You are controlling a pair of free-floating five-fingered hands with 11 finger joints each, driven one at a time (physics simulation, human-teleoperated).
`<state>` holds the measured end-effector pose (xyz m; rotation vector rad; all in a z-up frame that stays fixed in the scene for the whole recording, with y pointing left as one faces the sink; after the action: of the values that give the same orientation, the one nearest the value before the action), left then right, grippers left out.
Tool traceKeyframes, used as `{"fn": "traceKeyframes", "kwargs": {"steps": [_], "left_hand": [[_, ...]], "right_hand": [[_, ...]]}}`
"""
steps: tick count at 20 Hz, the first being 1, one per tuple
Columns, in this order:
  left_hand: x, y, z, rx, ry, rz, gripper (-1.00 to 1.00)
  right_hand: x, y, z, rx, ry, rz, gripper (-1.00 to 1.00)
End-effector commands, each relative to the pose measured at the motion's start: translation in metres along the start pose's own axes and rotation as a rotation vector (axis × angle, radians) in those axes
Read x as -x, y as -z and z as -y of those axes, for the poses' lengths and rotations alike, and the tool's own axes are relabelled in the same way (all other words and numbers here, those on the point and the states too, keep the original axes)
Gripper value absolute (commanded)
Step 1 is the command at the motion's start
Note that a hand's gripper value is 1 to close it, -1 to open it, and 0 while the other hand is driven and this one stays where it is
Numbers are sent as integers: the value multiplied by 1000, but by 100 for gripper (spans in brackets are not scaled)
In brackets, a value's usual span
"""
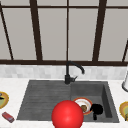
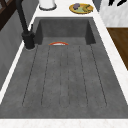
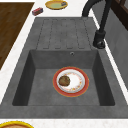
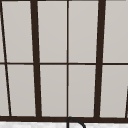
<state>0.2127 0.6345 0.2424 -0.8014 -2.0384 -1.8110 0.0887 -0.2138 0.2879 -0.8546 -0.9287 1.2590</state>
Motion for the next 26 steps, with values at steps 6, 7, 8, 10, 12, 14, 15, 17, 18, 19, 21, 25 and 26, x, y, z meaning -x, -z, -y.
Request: {"fn": "traceKeyframes", "kwargs": {"steps": [6,7,8,10,12,14,15,17,18,19,21,25,26], "left_hand": [[6,55,-3,59,1,-43,-100],[8,62,-2,59,-2,-44,-100],[9,68,-1,58,-4,-44,-100],[12,82,-1,60,-2,-46,-100],[15,93,1,55,0,-52,-100],[17,104,3,48,-1,-61,-100],[18,109,4,43,-2,-65,-100],[20,120,5,39,1,-69,-100],[21,125,6,39,1,-71,-100],[22,130,8,38,1,-73,-100],[25,140,11,41,-5,-75,-100],[33,159,19,44,-5,-80,-100],[35,164,20,44,-5,-81,-100]], "right_hand": [[0,0,0,0,0,0,0],[0,0,0,0,0,0,0],[0,0,0,0,0,0,0],[0,0,0,0,0,0,0],[0,0,0,0,0,0,0],[0,0,0,0,0,0,0],[0,0,0,0,0,0,0],[0,0,0,0,0,0,0],[0,0,0,0,0,0,0],[0,0,0,0,0,0,0],[0,0,0,0,0,0,0],[0,0,0,0,0,0,0],[0,0,0,0,0,0,0]]}}
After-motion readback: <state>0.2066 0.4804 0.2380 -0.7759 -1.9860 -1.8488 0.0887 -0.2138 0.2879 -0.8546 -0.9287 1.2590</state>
